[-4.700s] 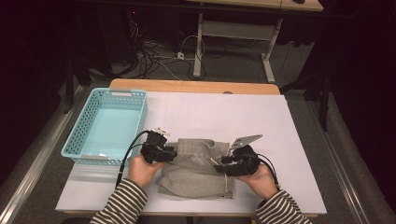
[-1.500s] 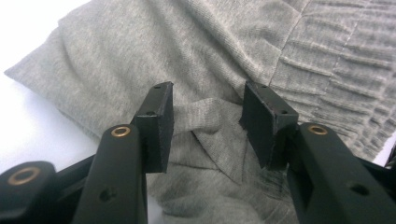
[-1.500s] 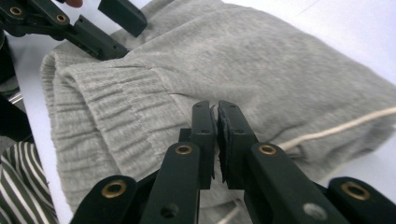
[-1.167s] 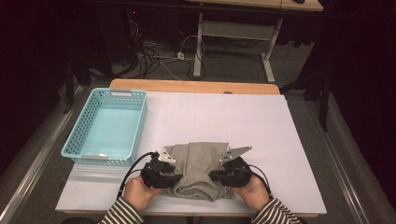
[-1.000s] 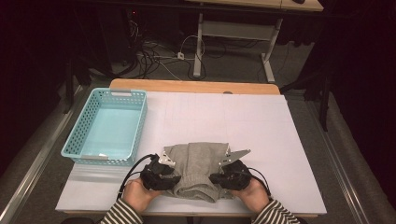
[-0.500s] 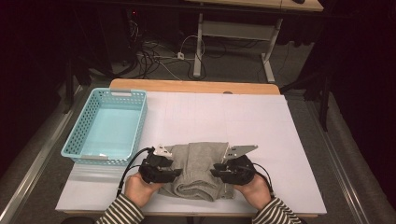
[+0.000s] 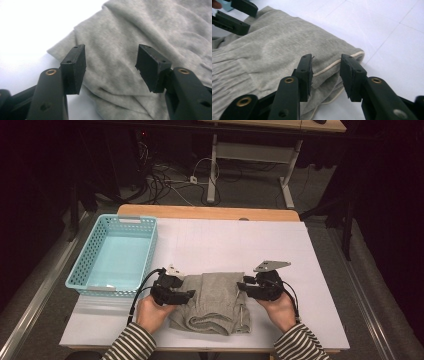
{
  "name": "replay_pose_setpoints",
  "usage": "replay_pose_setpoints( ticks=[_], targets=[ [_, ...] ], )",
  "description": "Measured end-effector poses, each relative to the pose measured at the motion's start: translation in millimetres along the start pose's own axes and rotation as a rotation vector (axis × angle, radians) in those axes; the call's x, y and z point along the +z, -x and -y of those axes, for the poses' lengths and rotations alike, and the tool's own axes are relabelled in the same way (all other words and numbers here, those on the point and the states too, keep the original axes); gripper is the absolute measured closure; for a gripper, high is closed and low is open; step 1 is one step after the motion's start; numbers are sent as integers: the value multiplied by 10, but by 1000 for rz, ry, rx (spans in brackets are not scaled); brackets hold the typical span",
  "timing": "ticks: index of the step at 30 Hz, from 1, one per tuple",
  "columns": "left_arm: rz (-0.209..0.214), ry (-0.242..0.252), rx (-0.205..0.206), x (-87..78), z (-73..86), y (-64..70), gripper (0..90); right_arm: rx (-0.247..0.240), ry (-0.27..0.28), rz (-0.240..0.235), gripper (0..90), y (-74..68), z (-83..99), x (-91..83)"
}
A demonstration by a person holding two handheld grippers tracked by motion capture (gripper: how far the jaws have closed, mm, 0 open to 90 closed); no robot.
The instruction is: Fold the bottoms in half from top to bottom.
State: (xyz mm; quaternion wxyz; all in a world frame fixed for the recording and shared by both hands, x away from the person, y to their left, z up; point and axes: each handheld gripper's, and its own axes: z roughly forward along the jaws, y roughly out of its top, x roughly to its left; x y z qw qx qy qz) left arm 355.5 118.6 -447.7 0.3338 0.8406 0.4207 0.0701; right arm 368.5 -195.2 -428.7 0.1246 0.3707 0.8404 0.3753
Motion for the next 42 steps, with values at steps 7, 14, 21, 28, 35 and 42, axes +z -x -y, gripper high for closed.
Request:
replay_pose_setpoints(
  ticks=[7, 14, 21, 28, 35, 42],
  targets=[
    [-19, -28, -18, 133, -66, -110, 374, 10, -39, 28, 543, 40, 6, 126],
    [-31, -51, -46, 240, -75, -215, 338, 58, -88, 18, 480, 138, 79, 209],
    [-50, -43, -53, 269, -78, -240, 309, 69, -96, 7, 485, 127, 90, 251],
    [-54, -50, -59, 300, -129, -266, 309, 97, -125, -54, 599, 136, 87, 272],
    [-47, -49, -14, 302, -117, -229, 431, 54, -143, -83, 729, 96, 64, 283],
    [29, -56, -28, 297, -131, -232, 712, 34, -142, -88, 773, 87, 51, 269]
  ],
)
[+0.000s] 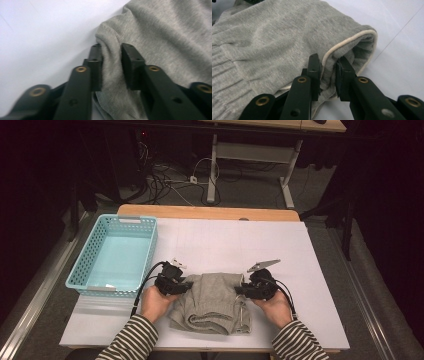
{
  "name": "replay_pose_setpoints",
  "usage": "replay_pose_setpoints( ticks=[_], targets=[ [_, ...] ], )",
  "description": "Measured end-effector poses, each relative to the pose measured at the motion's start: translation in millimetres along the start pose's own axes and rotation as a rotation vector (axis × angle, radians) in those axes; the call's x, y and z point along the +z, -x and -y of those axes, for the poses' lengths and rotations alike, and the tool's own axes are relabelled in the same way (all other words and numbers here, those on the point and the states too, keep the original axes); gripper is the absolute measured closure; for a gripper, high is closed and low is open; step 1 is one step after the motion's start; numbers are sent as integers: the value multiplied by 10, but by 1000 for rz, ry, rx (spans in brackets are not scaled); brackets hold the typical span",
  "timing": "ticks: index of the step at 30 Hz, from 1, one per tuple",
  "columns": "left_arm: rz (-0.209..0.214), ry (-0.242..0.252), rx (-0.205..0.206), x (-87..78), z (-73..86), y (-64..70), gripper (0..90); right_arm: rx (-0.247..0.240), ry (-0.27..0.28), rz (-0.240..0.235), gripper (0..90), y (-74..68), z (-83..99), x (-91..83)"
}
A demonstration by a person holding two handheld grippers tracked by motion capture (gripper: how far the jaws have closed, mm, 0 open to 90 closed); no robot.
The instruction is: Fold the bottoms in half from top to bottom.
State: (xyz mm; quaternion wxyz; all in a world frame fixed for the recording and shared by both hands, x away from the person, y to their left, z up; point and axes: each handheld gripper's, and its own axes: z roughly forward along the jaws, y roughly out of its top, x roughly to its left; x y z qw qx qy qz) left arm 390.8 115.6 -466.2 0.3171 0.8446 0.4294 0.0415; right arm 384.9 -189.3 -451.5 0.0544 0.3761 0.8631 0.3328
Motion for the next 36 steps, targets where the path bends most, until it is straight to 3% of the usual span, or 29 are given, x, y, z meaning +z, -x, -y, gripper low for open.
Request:
replay_pose_setpoints(
  ticks=[4, 9, 17, 26, 36],
  targets=[
    [-27, 3, 25, -37, -33, 51, 747, -9, 11, 6, 777, -16, -9, -30],
    [-22, 38, 37, -133, -120, 78, 750, -38, 25, 11, 781, -32, -65, -128],
    [-64, 45, 70, -210, -388, 115, 749, -20, 54, 34, 779, 77, -171, -190],
    [-66, 59, 26, -207, -618, 10, 749, 9, 73, 58, 775, 238, -311, -192],
    [-123, 45, -6, -147, -847, -129, 748, 12, 52, 117, 772, 347, -562, -67]
  ],
)
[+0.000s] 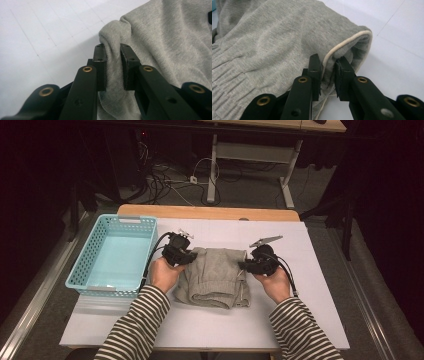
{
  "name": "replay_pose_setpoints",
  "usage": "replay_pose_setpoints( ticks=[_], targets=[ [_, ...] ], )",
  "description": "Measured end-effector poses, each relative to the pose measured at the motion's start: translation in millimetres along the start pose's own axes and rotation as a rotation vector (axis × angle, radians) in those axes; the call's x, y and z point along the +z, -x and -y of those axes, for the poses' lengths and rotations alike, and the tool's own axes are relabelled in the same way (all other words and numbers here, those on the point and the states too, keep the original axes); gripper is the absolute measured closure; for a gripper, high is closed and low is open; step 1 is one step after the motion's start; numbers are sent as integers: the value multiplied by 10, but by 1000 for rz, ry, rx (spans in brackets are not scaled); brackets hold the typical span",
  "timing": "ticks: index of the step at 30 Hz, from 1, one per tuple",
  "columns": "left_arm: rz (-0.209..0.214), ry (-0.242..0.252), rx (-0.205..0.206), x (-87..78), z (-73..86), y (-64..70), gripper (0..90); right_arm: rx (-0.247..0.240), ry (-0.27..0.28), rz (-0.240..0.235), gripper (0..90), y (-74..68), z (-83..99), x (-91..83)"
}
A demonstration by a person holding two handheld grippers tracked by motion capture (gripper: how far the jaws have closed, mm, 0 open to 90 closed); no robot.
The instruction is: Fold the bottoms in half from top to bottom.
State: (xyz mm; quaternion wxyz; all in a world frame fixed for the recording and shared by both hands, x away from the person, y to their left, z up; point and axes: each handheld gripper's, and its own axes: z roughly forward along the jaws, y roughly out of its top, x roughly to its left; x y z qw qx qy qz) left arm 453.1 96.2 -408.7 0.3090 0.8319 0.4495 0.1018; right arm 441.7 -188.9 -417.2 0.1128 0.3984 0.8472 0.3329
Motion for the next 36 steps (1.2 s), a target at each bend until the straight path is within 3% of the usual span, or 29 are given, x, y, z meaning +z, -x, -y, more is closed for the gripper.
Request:
replay_pose_setpoints(
  ticks=[7, 11, 14, 18, 20, 23, 28, 32, 36],
  targets=[
    [-43, -24, -33, 73, -136, -88, 747, 4, -15, 24, 770, 63, -175, 108],
    [-47, -28, -78, 112, -175, -172, 746, -8, -27, 48, 767, 74, -262, 167],
    [-51, -50, -97, 196, -174, -211, 743, 5, -39, 55, 754, 101, -273, 256],
    [-54, -85, -92, 285, -151, -221, 731, 28, -65, 53, 680, 118, -227, 369],
    [-62, -86, -91, 281, -152, -223, 698, 36, -61, 43, 635, 116, -210, 372],
    [-62, -75, -95, 219, -156, -217, 570, 31, -65, 35, 583, 108, -198, 340],
    [-63, -35, -59, 15, -138, -144, 502, 36, -44, 6, 555, 76, -161, 212],
    [-16, -8, -12, -120, -66, -30, 490, 14, -18, -8, 570, -2, -114, 108],
    [11, -25, 50, -147, 56, 127, 486, -8, -10, -48, 604, -108, -60, 71]
  ],
)
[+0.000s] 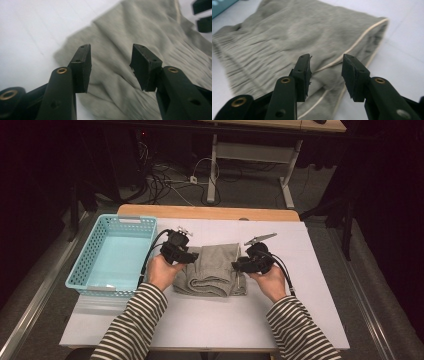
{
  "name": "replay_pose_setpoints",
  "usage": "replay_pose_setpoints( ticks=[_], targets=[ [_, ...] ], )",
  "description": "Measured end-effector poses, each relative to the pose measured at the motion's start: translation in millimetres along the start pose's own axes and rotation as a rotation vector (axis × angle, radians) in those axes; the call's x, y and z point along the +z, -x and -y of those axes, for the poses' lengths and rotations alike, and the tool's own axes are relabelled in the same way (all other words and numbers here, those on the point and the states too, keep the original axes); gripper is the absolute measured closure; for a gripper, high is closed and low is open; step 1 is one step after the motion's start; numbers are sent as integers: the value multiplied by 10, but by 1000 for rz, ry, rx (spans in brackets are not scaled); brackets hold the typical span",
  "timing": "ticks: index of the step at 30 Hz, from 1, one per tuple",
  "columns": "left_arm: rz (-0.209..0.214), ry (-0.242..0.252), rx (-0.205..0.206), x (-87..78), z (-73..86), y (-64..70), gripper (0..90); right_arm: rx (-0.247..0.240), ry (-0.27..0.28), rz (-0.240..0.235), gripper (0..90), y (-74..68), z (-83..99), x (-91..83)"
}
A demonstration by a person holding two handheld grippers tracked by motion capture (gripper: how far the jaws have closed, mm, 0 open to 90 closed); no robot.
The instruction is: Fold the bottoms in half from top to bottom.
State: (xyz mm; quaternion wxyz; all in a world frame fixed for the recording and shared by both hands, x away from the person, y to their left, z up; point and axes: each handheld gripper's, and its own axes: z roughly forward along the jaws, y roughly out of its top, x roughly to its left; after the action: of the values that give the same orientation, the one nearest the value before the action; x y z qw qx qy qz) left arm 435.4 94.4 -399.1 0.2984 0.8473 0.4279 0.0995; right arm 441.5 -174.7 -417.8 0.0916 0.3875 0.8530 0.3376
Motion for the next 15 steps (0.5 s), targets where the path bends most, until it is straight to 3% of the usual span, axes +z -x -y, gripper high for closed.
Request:
replay_pose_setpoints(
  ticks=[2, 8, 15],
  targets=[
    [-4, -6, 36, -9, 59, 74, 484, -14, -5, -19, 611, -57, 29, 23],
    [7, -26, 84, 3, 269, 198, 484, -30, -25, -60, 606, -201, 126, 153],
    [20, -44, 93, 145, 514, 222, 484, -73, -20, -53, 612, -330, 263, 211]
  ],
)
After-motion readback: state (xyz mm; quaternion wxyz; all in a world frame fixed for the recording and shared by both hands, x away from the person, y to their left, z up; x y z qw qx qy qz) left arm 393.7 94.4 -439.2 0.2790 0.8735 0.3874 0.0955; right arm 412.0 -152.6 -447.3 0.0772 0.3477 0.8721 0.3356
